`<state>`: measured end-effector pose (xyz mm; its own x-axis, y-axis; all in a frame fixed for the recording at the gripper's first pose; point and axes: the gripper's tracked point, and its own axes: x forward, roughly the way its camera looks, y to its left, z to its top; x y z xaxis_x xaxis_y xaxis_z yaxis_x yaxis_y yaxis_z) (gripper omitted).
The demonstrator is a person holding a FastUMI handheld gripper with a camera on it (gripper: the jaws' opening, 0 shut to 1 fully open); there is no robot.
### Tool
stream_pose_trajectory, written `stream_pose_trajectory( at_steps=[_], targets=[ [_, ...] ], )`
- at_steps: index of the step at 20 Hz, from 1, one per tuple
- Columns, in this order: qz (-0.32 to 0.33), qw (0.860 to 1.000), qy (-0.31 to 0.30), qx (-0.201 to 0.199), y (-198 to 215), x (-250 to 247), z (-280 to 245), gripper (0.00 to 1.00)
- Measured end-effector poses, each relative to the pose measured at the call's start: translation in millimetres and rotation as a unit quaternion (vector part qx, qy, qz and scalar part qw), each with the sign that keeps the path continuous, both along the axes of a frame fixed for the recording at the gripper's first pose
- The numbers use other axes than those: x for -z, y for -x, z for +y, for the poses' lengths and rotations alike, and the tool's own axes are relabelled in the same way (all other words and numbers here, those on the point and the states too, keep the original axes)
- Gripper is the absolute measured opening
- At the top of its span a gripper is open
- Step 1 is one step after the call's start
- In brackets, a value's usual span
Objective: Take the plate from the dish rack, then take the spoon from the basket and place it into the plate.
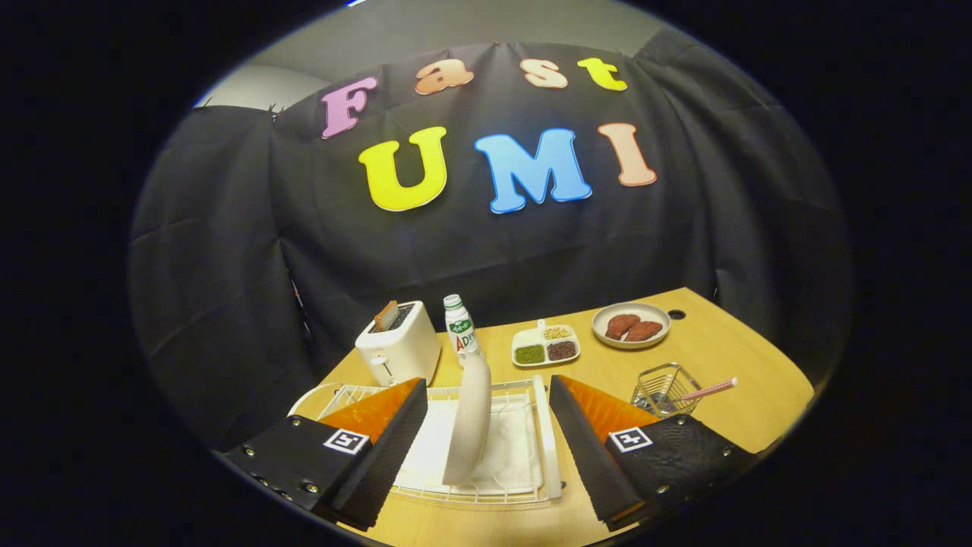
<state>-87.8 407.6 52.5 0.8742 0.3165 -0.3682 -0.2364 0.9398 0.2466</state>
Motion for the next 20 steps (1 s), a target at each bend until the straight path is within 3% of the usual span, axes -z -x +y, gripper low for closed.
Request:
stream_pose_trajectory(
  at_steps=[6, 8, 10, 12, 14, 20],
  targets=[
    [0.099, 0.995, 0.003, 0.012, -29.8, 61.1, 30.8, 0.92],
    [0.119, 0.993, 0.003, 0.015, -36.7, 72.6, 34.9, 0.83],
    [0.133, 0.991, 0.0, 0.019, -41.7, 79.6, 37.3, 0.81],
    [0.14, 0.99, 0.0, 0.018, -45.0, 81.9, 40.1, 0.46],
    [0.147, 0.989, 0.016, 0.027, -44.9, 84.5, 34.8, 0.37],
    [0.154, 0.98, 0.105, 0.07, -42.6, 81.6, 18.2, 0.28]
  ],
)
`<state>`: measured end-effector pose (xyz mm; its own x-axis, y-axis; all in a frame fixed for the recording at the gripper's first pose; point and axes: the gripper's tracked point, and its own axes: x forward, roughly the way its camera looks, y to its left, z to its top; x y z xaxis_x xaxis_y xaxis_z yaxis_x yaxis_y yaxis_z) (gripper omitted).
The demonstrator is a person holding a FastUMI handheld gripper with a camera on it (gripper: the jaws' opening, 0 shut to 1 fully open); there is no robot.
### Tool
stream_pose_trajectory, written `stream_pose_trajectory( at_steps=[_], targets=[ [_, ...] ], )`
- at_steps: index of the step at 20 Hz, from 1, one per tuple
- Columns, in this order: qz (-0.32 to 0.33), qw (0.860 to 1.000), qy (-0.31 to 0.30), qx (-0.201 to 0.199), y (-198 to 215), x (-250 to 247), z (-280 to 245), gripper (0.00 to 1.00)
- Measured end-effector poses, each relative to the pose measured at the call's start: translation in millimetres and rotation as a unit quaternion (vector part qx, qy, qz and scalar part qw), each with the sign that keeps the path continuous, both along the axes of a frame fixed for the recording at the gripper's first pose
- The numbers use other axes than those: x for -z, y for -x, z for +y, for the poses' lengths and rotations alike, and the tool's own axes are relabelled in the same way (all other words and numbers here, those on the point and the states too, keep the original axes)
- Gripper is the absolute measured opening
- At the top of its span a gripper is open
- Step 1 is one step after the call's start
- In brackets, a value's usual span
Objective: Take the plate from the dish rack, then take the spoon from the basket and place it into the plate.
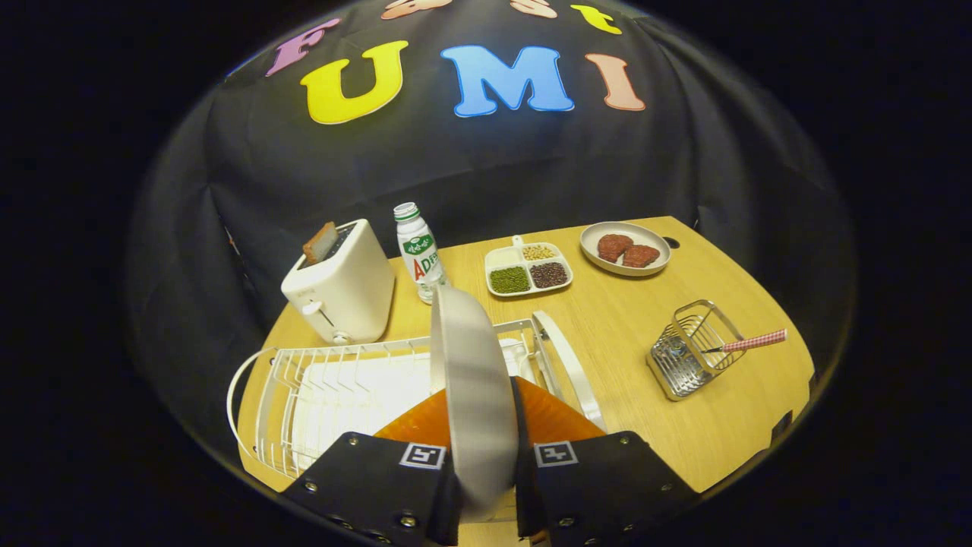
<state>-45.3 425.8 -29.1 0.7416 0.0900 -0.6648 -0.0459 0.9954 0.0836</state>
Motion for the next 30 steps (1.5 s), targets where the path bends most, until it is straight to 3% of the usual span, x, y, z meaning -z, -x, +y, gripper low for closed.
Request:
stream_pose_trajectory(
  at_steps=[4, 10, 15, 21, 30],
  targets=[
    [-0.017, 0.998, 0.057, 0.012, -6.3, -14.8, 5.4, 0.28],
    [-0.063, 0.986, 0.155, -0.007, -5.2, -47.9, 13.8, 0.28],
    [-0.087, 0.984, 0.157, -0.004, 9.1, -75.5, 14.8, 0.27],
    [-0.096, 0.985, 0.144, 0.004, 65.3, -93.9, -4.3, 0.28],
    [-0.057, 0.992, 0.111, 0.0, 164.5, -63.7, -52.5, 0.27]
  ],
)
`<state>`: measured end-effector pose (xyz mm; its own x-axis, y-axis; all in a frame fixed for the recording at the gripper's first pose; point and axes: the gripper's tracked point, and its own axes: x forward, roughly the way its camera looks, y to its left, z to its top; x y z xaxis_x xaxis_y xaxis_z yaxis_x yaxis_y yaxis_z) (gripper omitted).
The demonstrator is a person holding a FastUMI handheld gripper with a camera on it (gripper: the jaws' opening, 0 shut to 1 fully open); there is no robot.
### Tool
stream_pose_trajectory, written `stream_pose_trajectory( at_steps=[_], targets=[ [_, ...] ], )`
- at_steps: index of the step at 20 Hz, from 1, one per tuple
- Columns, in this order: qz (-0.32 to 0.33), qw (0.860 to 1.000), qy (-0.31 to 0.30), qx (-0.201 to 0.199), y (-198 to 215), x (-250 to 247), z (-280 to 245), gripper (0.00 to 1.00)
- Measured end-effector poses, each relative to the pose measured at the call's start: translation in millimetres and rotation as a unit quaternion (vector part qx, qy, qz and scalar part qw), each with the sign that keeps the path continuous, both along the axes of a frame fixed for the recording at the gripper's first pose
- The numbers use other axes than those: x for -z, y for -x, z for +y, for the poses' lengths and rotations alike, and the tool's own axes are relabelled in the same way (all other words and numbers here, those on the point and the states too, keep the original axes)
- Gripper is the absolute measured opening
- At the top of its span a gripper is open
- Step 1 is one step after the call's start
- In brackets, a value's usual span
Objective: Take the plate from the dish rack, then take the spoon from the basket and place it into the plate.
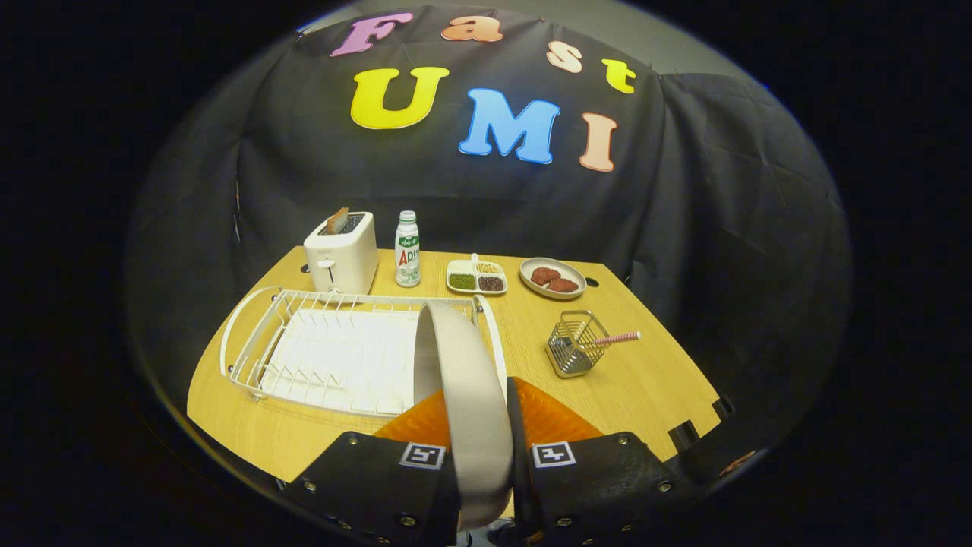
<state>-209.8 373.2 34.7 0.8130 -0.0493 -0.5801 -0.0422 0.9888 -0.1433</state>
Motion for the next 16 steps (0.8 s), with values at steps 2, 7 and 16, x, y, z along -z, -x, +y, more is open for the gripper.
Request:
stream_pose_trajectory(
  at_steps=[2, 7, 16],
  targets=[
    [0.014, 1.0, -0.009, 0.001, 16.2, 12.0, -9.1, 0.27],
    [0.051, 0.997, -0.058, 0.008, 40.7, 44.6, -23.4, 0.28],
    [0.12, 0.972, -0.193, 0.061, 52.6, 105.1, -39.0, 0.28]
  ],
)
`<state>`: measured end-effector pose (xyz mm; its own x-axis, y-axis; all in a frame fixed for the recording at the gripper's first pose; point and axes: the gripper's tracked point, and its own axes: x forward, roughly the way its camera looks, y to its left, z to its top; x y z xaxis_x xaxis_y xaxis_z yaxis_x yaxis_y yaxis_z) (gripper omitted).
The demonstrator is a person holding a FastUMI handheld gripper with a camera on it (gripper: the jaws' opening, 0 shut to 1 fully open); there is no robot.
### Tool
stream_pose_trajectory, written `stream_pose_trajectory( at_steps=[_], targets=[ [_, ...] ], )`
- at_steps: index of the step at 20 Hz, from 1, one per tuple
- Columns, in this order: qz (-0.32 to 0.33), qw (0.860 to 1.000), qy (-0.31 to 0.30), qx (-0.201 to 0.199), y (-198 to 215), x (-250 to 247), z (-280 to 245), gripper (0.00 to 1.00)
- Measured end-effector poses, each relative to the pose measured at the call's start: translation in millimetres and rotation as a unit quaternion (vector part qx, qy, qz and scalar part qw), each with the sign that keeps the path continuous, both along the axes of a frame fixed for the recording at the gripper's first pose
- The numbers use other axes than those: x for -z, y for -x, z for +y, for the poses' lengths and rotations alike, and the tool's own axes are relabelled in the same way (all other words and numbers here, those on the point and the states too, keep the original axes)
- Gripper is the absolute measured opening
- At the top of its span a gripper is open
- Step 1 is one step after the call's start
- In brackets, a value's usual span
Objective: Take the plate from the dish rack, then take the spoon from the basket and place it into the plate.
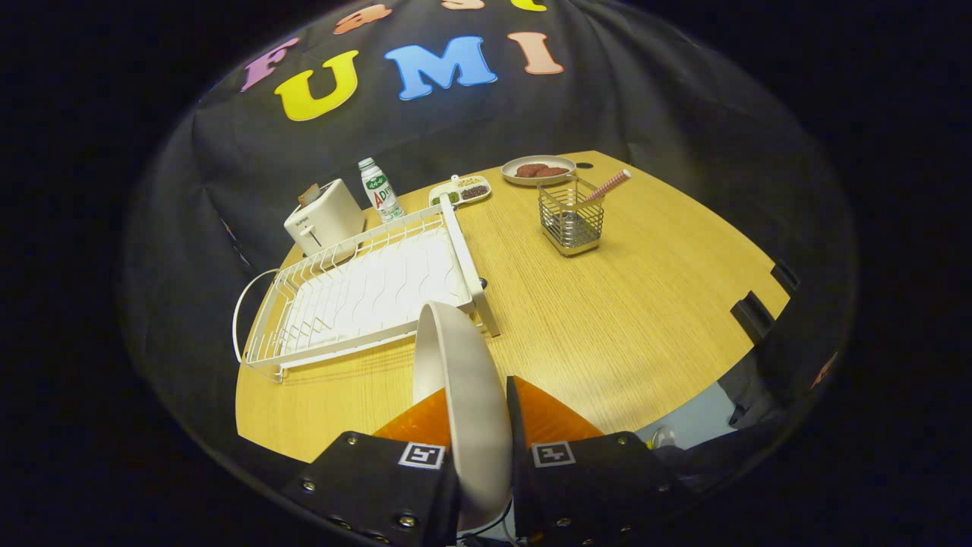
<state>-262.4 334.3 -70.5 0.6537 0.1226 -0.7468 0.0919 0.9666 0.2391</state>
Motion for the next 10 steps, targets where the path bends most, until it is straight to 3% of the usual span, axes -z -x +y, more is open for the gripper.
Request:
stream_pose_trajectory(
  at_steps=[5, 10],
  targets=[
    [0.013, 0.996, -0.084, 0.013, -9.3, 20.0, 6.1, 0.27],
    [0.041, 0.983, -0.174, 0.044, -5.5, 48.8, 13.4, 0.27]
  ],
)
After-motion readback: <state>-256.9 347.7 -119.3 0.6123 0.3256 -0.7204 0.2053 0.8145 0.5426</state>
